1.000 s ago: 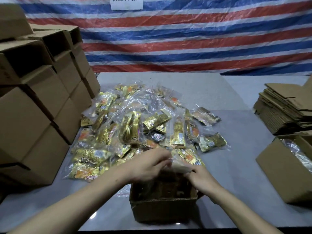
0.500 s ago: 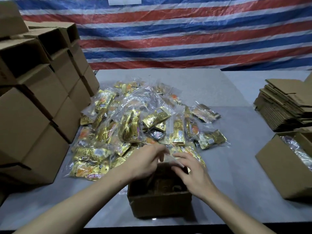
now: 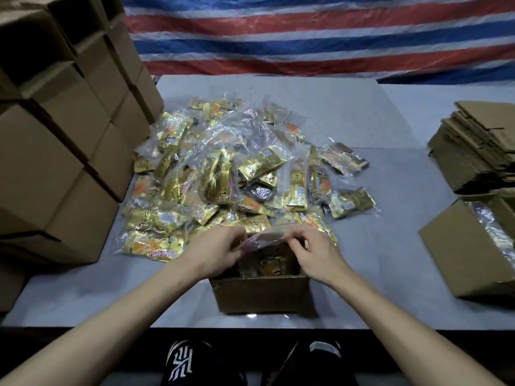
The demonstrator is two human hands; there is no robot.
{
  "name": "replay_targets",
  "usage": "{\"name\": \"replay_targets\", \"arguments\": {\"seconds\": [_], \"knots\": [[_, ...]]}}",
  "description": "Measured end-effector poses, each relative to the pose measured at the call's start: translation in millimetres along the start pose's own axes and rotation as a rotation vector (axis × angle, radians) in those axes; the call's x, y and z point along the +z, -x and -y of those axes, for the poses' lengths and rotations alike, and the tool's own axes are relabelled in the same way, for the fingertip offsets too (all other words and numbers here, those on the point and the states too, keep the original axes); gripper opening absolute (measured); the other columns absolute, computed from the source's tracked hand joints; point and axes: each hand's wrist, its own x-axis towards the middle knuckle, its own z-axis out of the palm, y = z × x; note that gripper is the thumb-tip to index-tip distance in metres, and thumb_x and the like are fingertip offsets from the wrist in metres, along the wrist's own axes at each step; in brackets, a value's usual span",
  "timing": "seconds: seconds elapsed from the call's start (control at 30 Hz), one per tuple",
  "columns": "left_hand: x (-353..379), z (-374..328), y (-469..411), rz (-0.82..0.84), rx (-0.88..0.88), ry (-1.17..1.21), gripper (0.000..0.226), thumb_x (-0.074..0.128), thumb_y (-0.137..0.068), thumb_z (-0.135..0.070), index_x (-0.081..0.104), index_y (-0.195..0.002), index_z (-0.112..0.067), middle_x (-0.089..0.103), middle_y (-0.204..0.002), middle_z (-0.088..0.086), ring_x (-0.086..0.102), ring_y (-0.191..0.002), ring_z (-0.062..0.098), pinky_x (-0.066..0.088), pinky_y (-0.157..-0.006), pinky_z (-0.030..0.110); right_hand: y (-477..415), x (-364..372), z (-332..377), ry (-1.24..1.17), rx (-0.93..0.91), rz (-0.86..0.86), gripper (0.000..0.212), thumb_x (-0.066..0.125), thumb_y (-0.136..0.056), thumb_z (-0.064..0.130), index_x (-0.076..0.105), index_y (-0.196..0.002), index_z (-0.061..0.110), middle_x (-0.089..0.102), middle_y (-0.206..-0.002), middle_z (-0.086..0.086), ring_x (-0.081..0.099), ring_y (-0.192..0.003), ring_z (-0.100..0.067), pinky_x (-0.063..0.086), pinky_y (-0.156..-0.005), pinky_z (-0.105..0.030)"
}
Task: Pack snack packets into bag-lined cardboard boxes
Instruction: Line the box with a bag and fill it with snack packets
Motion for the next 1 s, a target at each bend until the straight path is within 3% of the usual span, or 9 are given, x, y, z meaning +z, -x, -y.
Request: {"name": "replay_targets", "arguments": {"seconds": [0.37,0.47,0.6,0.73,1.0], "knots": [[8.1,3.7,-8.3,0.022,0.017,-0.073,0.005,0.054,-0.098,-0.028,0.058,-0.096,-0.026,0.063,-0.089,-0.006,0.063,-0.09,0.02,0.048,-0.069,0.033,-6.8,1.3,0.2,-0.036,0.017,0.001,0.019,0.061,-0.096,0.025,0.065,-0.092,0.043,0.061,-0.1,0.029,0.06,-0.1,0.002,0.045,-0.088,-0.021],[11.7,2.8,-9.6,0.016,0.042,-0.082,0.009,0.047,-0.102,-0.029,0.053,-0.096,-0.025,0.066,-0.094,-0.002,0.062,-0.09,0.023,0.039,-0.064,0.033,-5.5,1.1,0.1,-0.01,0.003,-0.003,0.016,0.06,-0.098,0.022,0.07,-0.096,0.034,0.059,-0.099,0.03,0.057,-0.097,0.004,0.042,-0.085,-0.017],[13.8,5.0,-12.2,-0.018,0.039,0.003,0.017,0.041,-0.106,-0.033,0.046,-0.091,-0.026,0.053,-0.077,-0.004,0.061,-0.082,0.026,0.035,-0.06,0.033,-3.5,0.7,-2.3,0.057,-0.005,0.026,0.02,0.052,-0.101,0.023,0.072,-0.104,0.021,0.056,-0.108,0.022,0.05,-0.099,0.004,0.037,-0.087,-0.019],[18.3,5.8,-13.8,-0.032,0.028,0.035,0.02,0.042,-0.105,-0.033,0.043,-0.087,-0.025,0.046,-0.07,-0.008,0.058,-0.076,0.025,0.032,-0.059,0.033,-6.9,0.3,-3.3,0.025,-0.007,0.027,0.02,0.053,-0.101,0.019,0.073,-0.103,0.019,0.06,-0.111,0.019,0.052,-0.103,0.005,0.037,-0.091,-0.011],[21.4,5.0,-14.0,-0.062,-0.01,0.082,0.019,0.043,-0.104,-0.031,0.044,-0.086,-0.023,0.048,-0.074,-0.008,0.059,-0.079,0.025,0.028,-0.057,0.034,-18.1,-2.4,-0.8,-0.015,0.012,0.055,0.018,0.056,-0.1,0.019,0.072,-0.099,0.026,0.064,-0.113,0.017,0.058,-0.11,-0.004,0.043,-0.099,-0.024]]}}
